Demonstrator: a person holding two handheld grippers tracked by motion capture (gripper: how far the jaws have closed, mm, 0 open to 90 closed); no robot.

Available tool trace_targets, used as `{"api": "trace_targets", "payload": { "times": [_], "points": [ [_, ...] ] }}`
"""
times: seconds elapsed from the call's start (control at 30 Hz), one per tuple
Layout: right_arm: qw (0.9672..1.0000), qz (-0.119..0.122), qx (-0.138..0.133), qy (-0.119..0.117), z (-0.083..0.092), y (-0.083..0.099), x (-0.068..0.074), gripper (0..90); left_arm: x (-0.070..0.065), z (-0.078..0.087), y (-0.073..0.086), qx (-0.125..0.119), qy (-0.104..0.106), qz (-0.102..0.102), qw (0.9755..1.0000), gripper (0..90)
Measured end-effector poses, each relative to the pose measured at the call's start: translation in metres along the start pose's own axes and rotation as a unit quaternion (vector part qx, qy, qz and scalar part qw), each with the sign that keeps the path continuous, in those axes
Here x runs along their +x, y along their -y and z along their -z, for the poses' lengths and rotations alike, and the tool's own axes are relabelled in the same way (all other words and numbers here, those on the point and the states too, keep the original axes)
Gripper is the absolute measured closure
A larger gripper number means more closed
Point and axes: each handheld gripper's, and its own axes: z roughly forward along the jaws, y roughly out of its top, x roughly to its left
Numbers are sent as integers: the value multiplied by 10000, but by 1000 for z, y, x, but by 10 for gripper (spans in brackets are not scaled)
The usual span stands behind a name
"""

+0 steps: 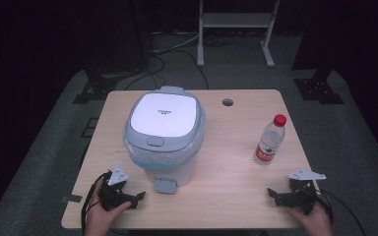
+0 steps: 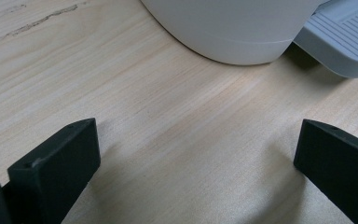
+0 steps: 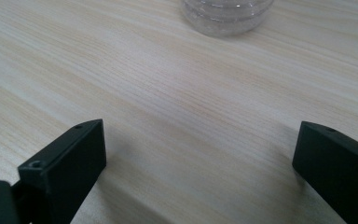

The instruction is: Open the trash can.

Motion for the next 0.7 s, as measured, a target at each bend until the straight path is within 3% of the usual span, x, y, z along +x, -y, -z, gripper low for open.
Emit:
{"api": "trace_targets", "payload": {
  "times": [0.07,0.2,0.27,0.3,0.5,0.6,0.67,0.7],
  "points": [
    [10000,0,1,0,0,0,0,13,0,1,0,-82,16,-9,10000,82],
    [10000,1,0,-1,0,0,0,13,0,2,0,-184,-15,18,9998,159],
    [10000,0,0,-1,0,0,0,13,0,5,-2,-250,147,126,9995,240],
    [10000,0,-1,-1,0,0,0,13,0,8,-2,-330,170,167,9992,302],
    [10000,-1,1,1,0,0,0,12,-3,19,-2,-461,227,285,9983,453],
    [10000,-1,0,4,0,0,0,12,-8,27,-4,-574,226,270,9977,574],
    [10000,3,-4,7,0,0,0,12,-11,30,-5,-602,209,309,9975,719],
    [10000,3,-4,7,0,0,0,12,-11,32,-6,-621,230,320,9973,719]
  ]
}}
